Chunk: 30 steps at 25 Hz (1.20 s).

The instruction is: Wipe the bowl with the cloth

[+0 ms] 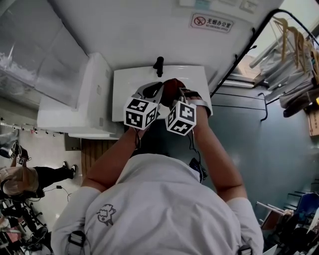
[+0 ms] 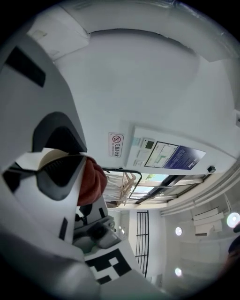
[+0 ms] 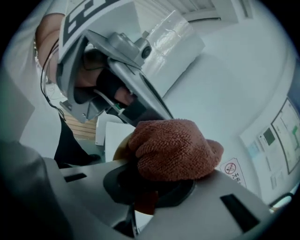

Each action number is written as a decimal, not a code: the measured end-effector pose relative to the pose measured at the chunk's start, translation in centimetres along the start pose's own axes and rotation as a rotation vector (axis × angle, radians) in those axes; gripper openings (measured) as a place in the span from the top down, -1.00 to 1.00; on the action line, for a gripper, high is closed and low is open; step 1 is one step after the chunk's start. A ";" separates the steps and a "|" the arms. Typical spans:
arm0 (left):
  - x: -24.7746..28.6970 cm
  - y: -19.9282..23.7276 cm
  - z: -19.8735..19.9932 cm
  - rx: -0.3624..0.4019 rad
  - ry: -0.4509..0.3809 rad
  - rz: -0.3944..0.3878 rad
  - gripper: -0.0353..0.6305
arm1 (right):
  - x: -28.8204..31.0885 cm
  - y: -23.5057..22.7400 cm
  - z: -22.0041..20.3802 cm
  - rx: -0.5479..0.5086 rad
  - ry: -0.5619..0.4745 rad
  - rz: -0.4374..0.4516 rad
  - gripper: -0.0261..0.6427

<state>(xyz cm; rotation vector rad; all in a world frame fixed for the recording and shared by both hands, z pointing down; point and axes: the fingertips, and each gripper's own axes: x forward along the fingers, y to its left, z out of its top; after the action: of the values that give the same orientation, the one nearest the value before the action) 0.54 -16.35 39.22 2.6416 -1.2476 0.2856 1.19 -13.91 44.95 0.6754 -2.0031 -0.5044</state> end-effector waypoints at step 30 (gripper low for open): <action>-0.3 1.1 0.2 -0.090 -0.017 -0.069 0.82 | 0.0 -0.2 1.1 -0.093 0.026 -0.041 0.77</action>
<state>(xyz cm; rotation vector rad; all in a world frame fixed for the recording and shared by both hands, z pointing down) -0.49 -16.84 39.09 2.6090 -1.1437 0.1913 0.29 -14.02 44.31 0.6634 -1.9321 -0.6065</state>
